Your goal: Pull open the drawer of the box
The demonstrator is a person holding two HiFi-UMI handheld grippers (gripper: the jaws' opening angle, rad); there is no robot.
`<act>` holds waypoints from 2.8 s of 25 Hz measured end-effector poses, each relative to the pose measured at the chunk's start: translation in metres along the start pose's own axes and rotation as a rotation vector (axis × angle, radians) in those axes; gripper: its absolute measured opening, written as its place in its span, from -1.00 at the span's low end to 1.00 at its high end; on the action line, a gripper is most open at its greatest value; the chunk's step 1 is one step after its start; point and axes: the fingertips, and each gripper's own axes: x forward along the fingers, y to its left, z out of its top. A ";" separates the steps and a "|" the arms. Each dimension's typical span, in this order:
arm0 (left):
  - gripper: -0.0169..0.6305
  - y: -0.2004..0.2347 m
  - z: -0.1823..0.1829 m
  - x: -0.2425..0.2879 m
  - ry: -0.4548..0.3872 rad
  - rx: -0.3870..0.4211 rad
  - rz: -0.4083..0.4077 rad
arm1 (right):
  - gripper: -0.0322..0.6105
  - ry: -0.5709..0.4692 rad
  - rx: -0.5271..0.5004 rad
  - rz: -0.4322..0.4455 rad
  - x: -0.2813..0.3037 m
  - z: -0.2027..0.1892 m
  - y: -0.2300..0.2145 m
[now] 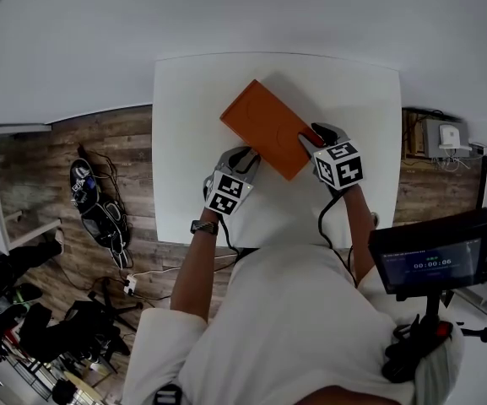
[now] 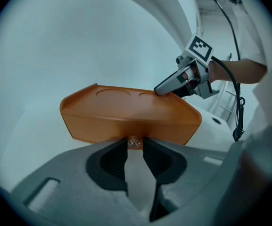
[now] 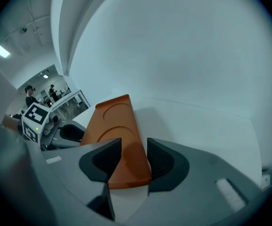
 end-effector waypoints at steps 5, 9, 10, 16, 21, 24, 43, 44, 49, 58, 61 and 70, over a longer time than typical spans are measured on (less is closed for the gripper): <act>-0.70 0.004 0.000 0.000 -0.005 0.003 0.013 | -0.35 0.014 -0.085 -0.029 0.004 -0.002 0.001; -0.70 0.005 0.000 0.001 -0.004 -0.003 0.024 | -0.35 -0.027 -0.102 -0.034 0.005 -0.002 -0.001; -0.70 0.005 -0.001 0.002 -0.005 -0.007 0.026 | -0.35 -0.027 -0.100 -0.033 0.005 -0.003 -0.001; -0.70 0.010 -0.010 -0.003 0.003 -0.014 0.038 | -0.34 -0.022 -0.077 -0.007 0.012 -0.002 -0.002; -0.70 0.013 -0.017 -0.007 0.012 -0.025 0.050 | -0.34 -0.015 -0.067 -0.006 0.016 -0.001 -0.005; -0.70 0.014 -0.019 -0.006 0.014 -0.035 0.056 | -0.34 -0.015 -0.066 -0.011 0.018 0.000 -0.008; -0.70 0.021 -0.033 -0.011 0.028 -0.058 0.091 | -0.33 -0.011 -0.051 -0.007 0.028 0.001 -0.012; -0.70 0.021 -0.034 -0.012 0.028 -0.061 0.092 | -0.33 -0.011 -0.050 -0.007 0.028 0.001 -0.012; -0.70 0.022 -0.037 -0.016 0.028 -0.074 0.099 | -0.33 -0.012 -0.045 -0.005 0.029 0.001 -0.012; -0.71 0.023 -0.039 -0.015 0.043 -0.034 0.113 | -0.33 -0.012 -0.043 -0.010 0.032 0.001 -0.014; -0.71 0.023 -0.039 -0.012 0.045 -0.007 0.111 | -0.33 -0.013 -0.038 -0.008 0.032 0.001 -0.015; -0.71 0.022 -0.045 -0.015 0.059 -0.007 0.113 | -0.32 -0.014 -0.034 -0.016 0.034 0.000 -0.019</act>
